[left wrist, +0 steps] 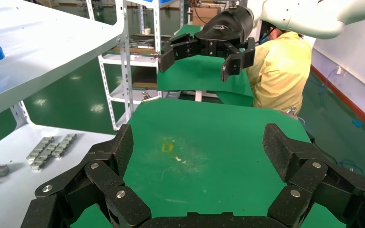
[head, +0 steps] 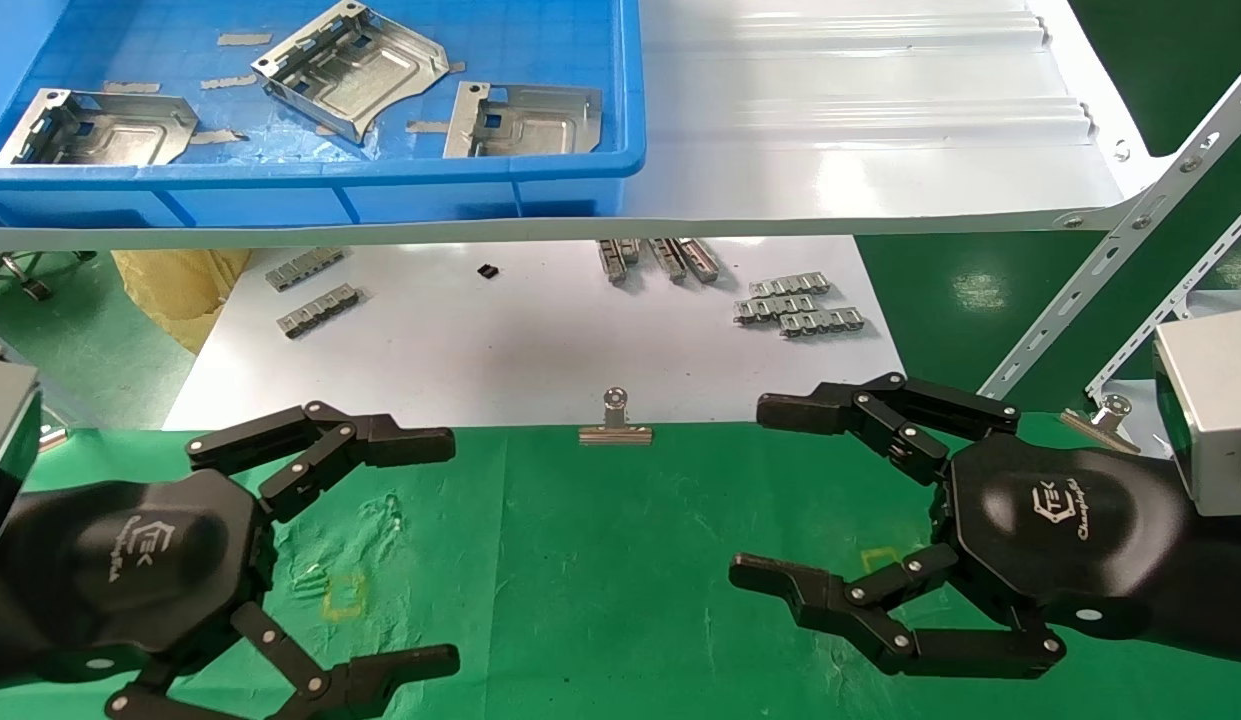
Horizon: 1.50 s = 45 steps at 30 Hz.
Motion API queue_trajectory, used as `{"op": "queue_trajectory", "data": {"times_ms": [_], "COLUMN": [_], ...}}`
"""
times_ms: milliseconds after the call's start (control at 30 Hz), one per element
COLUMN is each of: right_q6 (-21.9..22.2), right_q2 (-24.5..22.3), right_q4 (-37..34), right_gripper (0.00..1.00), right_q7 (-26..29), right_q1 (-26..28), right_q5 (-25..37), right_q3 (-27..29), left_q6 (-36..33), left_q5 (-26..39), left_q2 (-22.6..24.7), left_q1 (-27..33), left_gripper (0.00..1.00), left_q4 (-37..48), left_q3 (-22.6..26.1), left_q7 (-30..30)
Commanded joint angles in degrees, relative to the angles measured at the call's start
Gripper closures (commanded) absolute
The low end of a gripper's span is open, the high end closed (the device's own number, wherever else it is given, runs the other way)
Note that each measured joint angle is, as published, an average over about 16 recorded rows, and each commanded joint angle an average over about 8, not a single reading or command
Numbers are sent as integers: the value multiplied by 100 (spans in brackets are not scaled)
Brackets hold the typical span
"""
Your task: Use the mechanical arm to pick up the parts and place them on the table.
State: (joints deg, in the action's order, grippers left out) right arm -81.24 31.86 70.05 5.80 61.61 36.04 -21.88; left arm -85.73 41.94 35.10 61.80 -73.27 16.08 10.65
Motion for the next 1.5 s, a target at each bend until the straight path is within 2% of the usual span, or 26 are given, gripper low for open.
{"op": "queue_trajectory", "data": {"times_ms": [33,467,600,700,833,967,1167,1200,1233,1300,1333,1433,1467,1500], "right_q6": [0,0,0,0,0,0,0,0,0,0,0,0,0,0], "right_q2": [0,0,0,0,0,0,0,0,0,0,0,0,0,0], "right_q4": [0,0,0,0,0,0,0,0,0,0,0,0,0,0], "right_gripper": [100,100,100,100,100,100,100,100,100,100,95,57,45,32], "right_q7": [0,0,0,0,0,0,0,0,0,0,0,0,0,0], "right_q1": [0,0,0,0,0,0,0,0,0,0,0,0,0,0], "right_q5": [0,0,0,0,0,0,0,0,0,0,0,0,0,0], "right_q3": [0,0,0,0,0,0,0,0,0,0,0,0,0,0], "left_q6": [0,6,88,229,487,915,2233,2464,2668,2986,3109,3344,3383,3412], "left_q5": [0,-16,-62,74,698,1597,2770,2919,3056,3289,3394,3642,3707,3765], "left_q2": [0,4,63,203,593,1169,2045,2167,2278,2461,2539,2717,2760,2798], "left_q1": [0,15,252,749,1830,3061,4431,4588,4727,4959,5060,5301,5363,5421], "left_gripper": [0,0,0,0,0,0,0,6,15,40,53,90,98,100], "left_q4": [0,-6,63,257,962,2275,4458,4756,5029,5495,5700,6187,6309,6420], "left_q3": [0,-13,-75,-61,177,544,966,1024,1081,1193,1249,1394,1434,1472], "left_q7": [0,-3,9,67,156,102,-211,-261,-308,-385,-419,-488,-505,-519]}}
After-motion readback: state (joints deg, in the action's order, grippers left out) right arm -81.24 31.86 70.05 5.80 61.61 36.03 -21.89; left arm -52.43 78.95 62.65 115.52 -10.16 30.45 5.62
